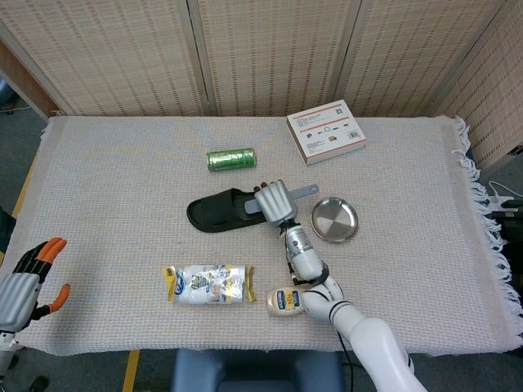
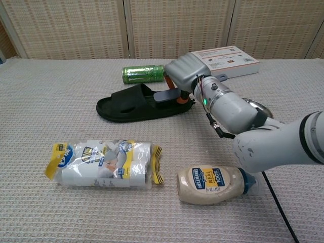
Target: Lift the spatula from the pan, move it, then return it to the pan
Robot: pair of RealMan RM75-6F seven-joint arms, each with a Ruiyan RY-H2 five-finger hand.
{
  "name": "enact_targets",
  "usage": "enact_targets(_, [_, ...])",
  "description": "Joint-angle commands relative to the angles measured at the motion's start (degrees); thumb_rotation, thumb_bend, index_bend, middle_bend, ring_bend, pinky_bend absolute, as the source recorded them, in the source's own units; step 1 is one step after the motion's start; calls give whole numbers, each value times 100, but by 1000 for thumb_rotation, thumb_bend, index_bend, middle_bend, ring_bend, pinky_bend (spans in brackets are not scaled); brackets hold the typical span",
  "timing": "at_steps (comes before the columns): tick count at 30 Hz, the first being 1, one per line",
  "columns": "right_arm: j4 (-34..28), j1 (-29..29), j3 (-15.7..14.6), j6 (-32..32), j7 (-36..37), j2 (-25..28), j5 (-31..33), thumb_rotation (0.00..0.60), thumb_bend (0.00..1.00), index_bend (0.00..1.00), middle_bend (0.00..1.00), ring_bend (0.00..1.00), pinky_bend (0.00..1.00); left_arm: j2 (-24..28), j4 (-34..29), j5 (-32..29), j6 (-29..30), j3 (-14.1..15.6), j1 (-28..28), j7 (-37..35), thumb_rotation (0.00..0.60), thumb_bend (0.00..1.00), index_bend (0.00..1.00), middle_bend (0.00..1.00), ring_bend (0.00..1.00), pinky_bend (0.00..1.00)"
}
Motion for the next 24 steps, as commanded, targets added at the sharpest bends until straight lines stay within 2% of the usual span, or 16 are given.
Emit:
enact_targets(1, [-72, 60, 28, 5, 16, -27, 13, 600, 323, 936, 718, 630, 686, 2, 3, 6, -2, 0, -6, -20, 600, 464, 0, 0, 0, 97])
enact_targets(11, [15, 168, 8, -17, -80, -198, -1, 600, 323, 936, 718, 630, 685, 34, 4, 15, 63, 6, 30, -56, 600, 464, 0, 0, 0, 97])
enact_targets(24, [-33, -34, -18, -20, -136, 35, 28, 600, 323, 936, 718, 631, 686, 13, -4, -3, 14, 2, 7, -22, 600, 463, 0, 0, 0, 97])
